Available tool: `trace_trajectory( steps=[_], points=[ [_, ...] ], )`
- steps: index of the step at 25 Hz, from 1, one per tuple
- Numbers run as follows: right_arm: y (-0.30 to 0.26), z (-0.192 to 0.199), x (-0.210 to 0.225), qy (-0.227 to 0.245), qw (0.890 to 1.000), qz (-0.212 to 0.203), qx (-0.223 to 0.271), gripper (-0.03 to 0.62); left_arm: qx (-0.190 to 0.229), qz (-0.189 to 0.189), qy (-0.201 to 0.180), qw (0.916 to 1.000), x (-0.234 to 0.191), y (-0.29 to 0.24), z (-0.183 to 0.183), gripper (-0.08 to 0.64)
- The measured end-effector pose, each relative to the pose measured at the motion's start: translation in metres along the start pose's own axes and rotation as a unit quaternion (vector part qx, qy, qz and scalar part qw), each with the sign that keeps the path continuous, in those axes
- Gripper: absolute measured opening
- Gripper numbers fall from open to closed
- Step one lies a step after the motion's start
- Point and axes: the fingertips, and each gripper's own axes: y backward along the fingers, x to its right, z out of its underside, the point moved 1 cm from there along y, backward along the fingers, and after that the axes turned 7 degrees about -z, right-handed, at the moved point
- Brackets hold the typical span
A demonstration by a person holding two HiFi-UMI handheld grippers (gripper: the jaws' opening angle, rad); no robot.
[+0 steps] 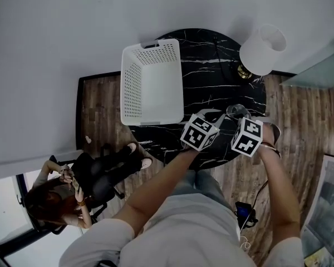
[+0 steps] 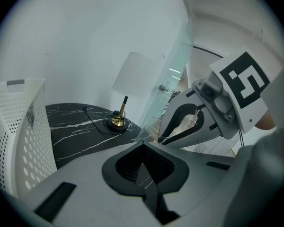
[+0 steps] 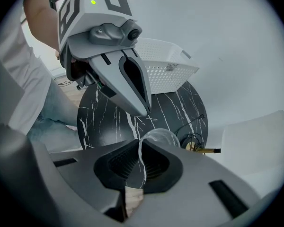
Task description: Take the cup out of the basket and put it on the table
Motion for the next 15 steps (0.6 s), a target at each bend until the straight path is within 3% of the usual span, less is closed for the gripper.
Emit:
trace_trajectory(
  steps=[15],
  points=[
    [-0.044,0.007,0.003,0.005,1.000,-0.020,-0.008,0.022,-0.024,-0.008,0.037,0.9990,-0.022,-0.029,0.032,0.006]
  ],
)
